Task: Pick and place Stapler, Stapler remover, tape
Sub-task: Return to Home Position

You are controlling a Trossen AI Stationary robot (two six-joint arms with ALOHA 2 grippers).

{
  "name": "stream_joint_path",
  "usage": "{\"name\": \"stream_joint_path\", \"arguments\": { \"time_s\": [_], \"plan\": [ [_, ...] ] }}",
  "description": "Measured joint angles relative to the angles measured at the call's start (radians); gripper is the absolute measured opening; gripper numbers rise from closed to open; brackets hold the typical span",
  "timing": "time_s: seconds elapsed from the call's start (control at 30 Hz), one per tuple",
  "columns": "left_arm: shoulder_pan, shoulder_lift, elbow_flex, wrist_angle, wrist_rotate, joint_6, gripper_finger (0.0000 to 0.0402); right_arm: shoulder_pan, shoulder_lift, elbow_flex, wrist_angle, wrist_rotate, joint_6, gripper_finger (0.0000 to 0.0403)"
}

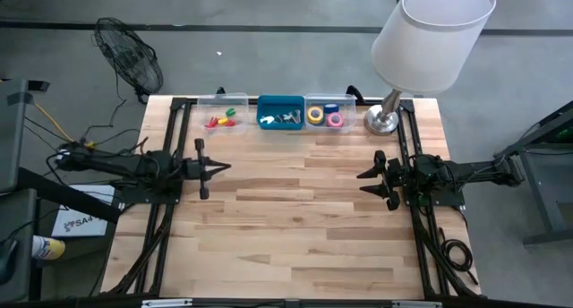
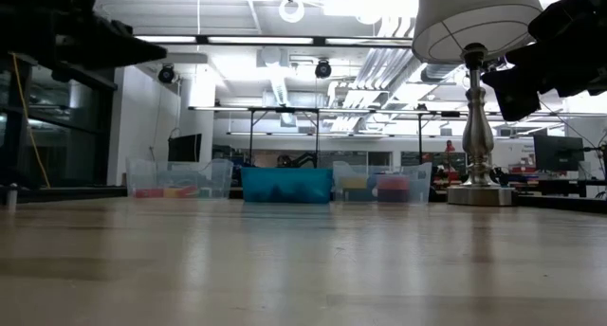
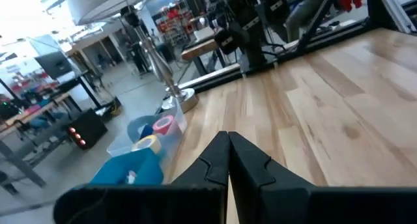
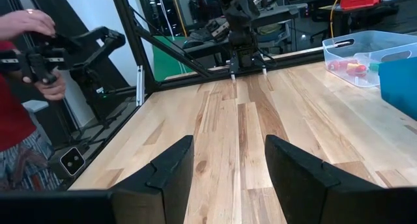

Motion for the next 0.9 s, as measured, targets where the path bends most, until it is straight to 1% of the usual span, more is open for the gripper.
{"name": "stream_joint_path", "arguments": {
  "time_s": [0.17,0.33,0.4,0.53,0.6,0.67,0.77,0.9],
  "plan": [
    [0.001,-0.085,-0.074,0.004,0.023,0.023,0.0001,0.000,0.000,0.000,0.000,0.000,0.000,0.0181],
    [0.007,-0.124,-0.122,0.008,0.028,0.020,0.0000,0.000,0.000,0.000,0.000,0.000,0.000,0.0181],
    [0.038,-0.129,-0.128,0.019,0.069,0.019,0.0000,0.000,0.000,0.000,0.000,0.000,0.000,0.0181],
    [0.135,-0.131,-0.133,0.008,0.243,0.018,0.0000,0.000,0.000,0.000,0.000,0.000,0.000,0.0181],
    [0.181,-0.131,-0.134,-0.014,0.311,0.014,0.0000,0.000,0.000,0.000,0.000,0.000,0.000,0.0181],
    [0.216,-0.131,-0.134,-0.044,0.333,0.013,0.0000,0.000,0.000,0.000,0.000,0.000,0.000,0.0181],
    [0.250,-0.130,-0.134,-0.120,0.337,0.015,0.0000,0.000,0.000,0.000,0.000,0.000,0.000,0.0181],
    [0.277,-0.117,-0.135,-0.121,0.334,0.018,0.0001,0.000,0.000,0.000,0.000,0.000,0.000,0.0181]
  ]
}}
